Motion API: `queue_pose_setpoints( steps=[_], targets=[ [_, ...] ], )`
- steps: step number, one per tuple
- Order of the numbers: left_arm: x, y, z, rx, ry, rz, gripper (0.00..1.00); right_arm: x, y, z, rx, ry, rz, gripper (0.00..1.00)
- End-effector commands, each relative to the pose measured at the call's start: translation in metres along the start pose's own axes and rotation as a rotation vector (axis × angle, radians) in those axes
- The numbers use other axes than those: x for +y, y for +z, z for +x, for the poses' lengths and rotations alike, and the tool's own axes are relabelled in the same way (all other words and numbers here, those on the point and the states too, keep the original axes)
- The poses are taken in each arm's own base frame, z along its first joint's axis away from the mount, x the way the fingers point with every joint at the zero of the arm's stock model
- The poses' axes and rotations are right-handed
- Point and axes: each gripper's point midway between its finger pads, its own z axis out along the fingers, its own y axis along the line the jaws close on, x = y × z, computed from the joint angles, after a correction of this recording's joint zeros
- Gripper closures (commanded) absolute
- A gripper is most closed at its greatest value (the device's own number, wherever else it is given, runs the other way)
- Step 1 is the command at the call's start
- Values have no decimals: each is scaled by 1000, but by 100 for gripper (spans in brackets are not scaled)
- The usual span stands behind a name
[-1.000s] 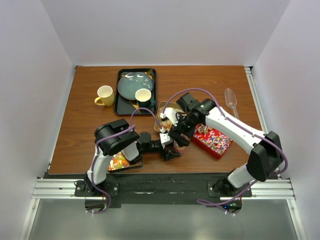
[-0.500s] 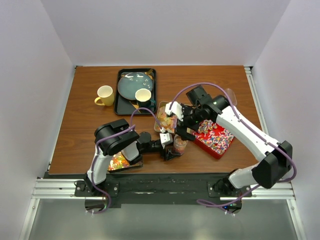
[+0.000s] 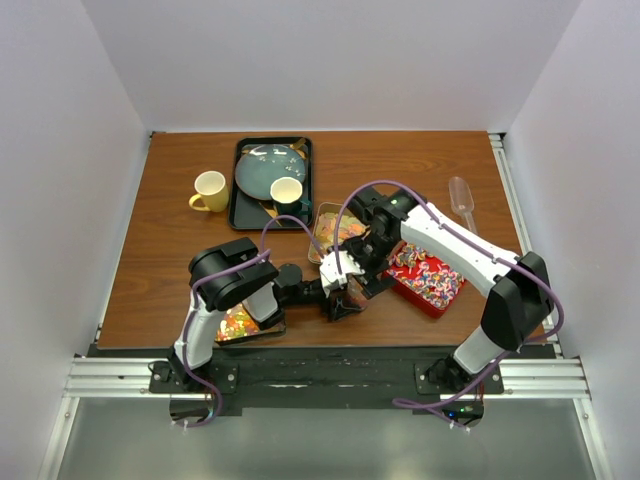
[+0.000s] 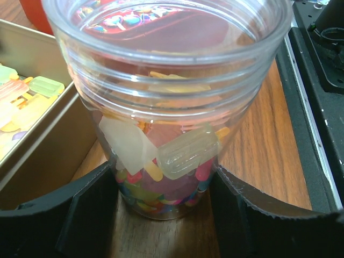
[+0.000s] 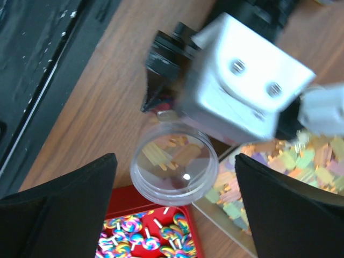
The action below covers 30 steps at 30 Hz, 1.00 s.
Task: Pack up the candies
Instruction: Screw the box lid onto the packing bottle.
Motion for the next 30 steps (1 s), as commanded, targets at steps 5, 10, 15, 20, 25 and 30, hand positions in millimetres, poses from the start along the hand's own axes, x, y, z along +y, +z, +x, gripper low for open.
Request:
queue_pose_setpoints(
  steps=[5, 10, 15, 20, 25, 30],
  targets=[
    [8, -11, -7, -102, 79, -10, 100, 4, -2, -6, -6, -40, -28, 24],
    [8, -10, -7, -104, 71, -5, 100, 9, 2, 0, 14, 43, -30, 35],
    [8, -10, -7, -104, 74, -8, 100, 13, 10, 5, 21, 183, -13, 39],
    [8, -11, -8, -104, 74, -11, 100, 12, 18, 15, 53, 402, 40, 44],
    [8, -11, -8, -105, 76, -11, 100, 18, 20, 18, 66, 574, 98, 45],
    [8, -10, -9, -104, 74, -13, 100, 24, 20, 21, 85, 669, 124, 45]
  ],
)
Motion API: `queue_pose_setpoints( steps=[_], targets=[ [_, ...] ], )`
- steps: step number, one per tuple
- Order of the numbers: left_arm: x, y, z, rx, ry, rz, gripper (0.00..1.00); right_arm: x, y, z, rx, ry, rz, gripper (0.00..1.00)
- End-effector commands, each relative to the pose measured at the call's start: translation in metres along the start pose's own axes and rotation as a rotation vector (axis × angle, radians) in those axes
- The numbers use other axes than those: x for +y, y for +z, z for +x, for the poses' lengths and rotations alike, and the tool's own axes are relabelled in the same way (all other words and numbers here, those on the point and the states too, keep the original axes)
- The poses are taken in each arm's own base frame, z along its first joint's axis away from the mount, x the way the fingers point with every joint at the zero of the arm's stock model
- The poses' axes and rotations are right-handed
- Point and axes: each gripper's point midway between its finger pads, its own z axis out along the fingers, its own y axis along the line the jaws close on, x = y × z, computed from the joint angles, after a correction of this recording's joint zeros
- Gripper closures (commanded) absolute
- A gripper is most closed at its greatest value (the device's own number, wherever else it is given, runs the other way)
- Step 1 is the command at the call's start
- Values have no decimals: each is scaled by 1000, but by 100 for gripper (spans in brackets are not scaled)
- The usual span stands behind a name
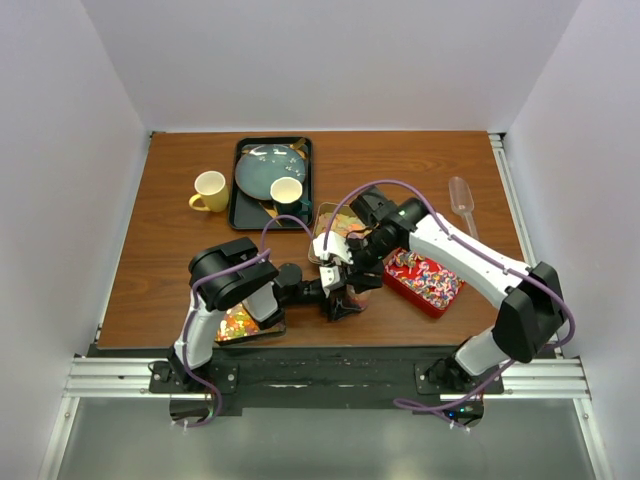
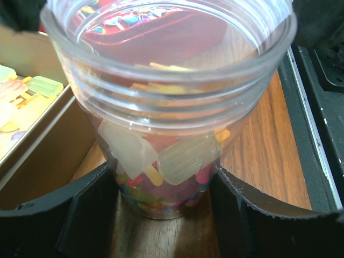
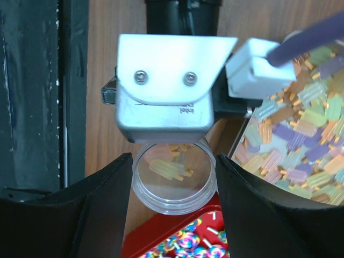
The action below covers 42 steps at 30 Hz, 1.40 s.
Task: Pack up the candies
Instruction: Screw the box lid onto the packing bottle.
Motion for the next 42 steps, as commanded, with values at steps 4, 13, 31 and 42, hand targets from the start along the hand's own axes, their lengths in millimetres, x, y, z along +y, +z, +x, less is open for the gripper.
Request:
queue_pose_setpoints(
  steps=[4, 13, 31, 42],
  targets=[
    [8, -11, -9, -101, 76, -16, 100, 20, 9, 39, 143, 242, 2, 46],
    [9, -10, -8, -103, 77, -18, 100, 20, 10, 45, 166, 274, 23, 46],
    [7, -11, -8, -102, 76, -13, 100, 22, 12, 43, 153, 329, 27, 46],
    [5, -11, -10, -104, 72, -4, 69, 22, 12, 45, 160, 315, 29, 46]
  ],
)
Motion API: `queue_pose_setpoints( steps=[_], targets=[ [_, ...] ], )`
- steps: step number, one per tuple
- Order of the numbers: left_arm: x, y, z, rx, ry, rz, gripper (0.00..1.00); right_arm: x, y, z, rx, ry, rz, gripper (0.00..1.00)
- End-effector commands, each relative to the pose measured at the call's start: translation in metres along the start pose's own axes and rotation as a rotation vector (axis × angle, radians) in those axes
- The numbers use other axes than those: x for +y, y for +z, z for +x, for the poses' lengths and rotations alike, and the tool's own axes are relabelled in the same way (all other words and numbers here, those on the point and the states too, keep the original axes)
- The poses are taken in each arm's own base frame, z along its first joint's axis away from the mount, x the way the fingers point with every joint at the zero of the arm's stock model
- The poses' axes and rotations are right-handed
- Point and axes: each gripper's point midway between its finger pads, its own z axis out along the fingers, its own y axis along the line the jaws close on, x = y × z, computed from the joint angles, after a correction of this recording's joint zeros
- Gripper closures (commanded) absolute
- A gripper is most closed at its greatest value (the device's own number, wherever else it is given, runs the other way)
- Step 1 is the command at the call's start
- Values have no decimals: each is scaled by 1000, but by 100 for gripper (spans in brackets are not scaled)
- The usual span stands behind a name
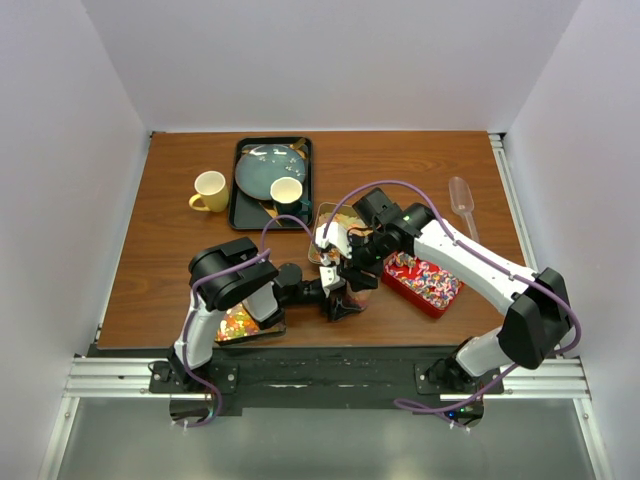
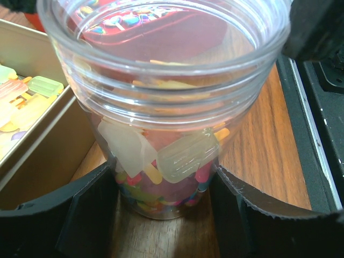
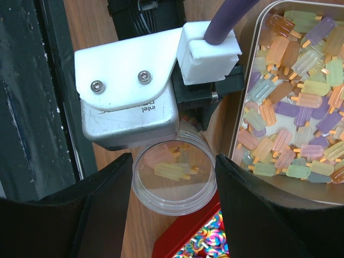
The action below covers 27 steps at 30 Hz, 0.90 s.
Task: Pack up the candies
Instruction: Screw the box lid onto the packing bottle, then reset both arms
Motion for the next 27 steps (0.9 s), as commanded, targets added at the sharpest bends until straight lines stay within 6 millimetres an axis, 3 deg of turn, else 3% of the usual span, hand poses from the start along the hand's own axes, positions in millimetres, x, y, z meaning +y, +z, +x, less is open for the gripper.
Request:
queue_pose_setpoints(
  steps=[1, 3, 4, 7, 11, 13, 14, 15, 16, 22, 25, 27],
  targets=[
    [5, -12, -11, -109, 75, -8, 46, 18, 9, 50, 190, 92, -53, 45],
    [6, -13, -12, -113, 72, -21, 29, 17, 8, 49, 188, 89, -49, 45],
    [7, -15, -16, -124, 70, -30, 1, 16, 8, 49, 187, 87, -49, 45],
    [0, -19, -20, -135, 65, -15, 0, 16, 9, 47, 183, 83, -48, 45],
    [-10, -25, -42, -173, 68, 18, 0, 15, 9, 46, 180, 80, -50, 43],
    [-11, -27, -54, -190, 61, 22, 0, 13, 7, 42, 168, 74, -42, 36],
    [-10, -27, -58, -196, 57, 25, 0, 12, 5, 38, 158, 73, -36, 31],
    [-11, -28, -61, -199, 31, 39, 0, 11, 3, 36, 151, 71, -30, 7],
    [-13, -28, -67, -209, 25, 55, 0, 9, 1, 33, 142, 68, -21, 1],
    [-24, -28, -90, -229, -10, 124, 0, 0, -21, 11, 100, 33, 31, 1],
    [-24, -30, -103, -230, -13, 136, 0, -7, -43, -9, 55, 4, 77, 1],
    [-25, -31, -117, -228, -36, 156, 0, -9, -54, -11, 56, -4, 104, 1]
  ],
)
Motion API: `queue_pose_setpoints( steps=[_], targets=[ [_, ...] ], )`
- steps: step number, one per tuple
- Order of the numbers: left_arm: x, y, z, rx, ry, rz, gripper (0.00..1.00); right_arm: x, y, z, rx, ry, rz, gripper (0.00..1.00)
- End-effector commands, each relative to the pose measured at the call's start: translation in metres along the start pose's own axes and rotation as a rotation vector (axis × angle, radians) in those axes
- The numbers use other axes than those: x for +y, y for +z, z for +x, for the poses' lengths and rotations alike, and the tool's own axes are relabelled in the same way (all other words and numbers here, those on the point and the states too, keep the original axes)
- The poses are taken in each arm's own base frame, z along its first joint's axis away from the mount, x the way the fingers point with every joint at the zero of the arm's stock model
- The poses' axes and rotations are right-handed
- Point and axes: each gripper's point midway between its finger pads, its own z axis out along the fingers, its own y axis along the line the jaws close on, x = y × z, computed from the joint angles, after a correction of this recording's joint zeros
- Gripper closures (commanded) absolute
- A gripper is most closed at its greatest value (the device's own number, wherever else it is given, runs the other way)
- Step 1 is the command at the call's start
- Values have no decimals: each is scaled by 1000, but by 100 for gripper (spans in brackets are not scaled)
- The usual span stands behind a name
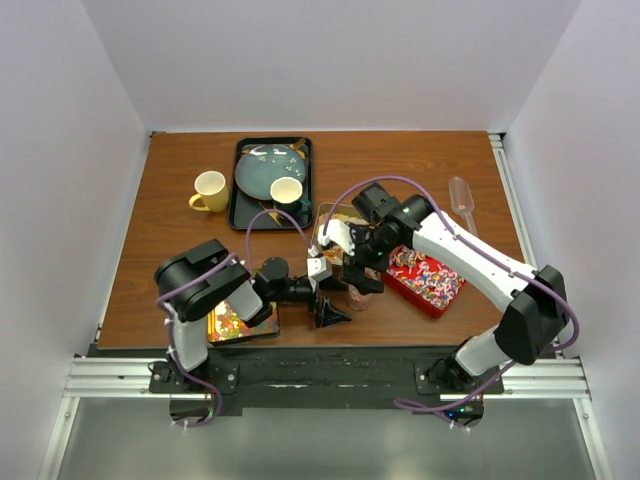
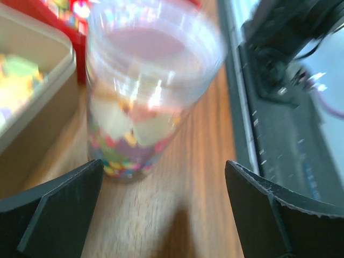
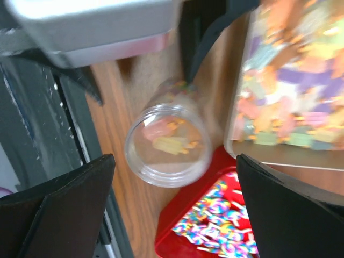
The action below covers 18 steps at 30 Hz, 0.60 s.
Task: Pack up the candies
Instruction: Reset both arms
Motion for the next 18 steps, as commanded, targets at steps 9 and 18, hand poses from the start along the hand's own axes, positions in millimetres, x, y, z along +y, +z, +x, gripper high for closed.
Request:
queue_pose_setpoints(
  steps=[9, 18],
  targets=[
    [19, -5, -122, -29, 312, -101, 0, -73, -89, -12, -178, 205, 426, 1],
    [49, -75, -206, -36, 376, -365, 0, -158, -157, 65, -297, 791, 809, 1]
  ],
)
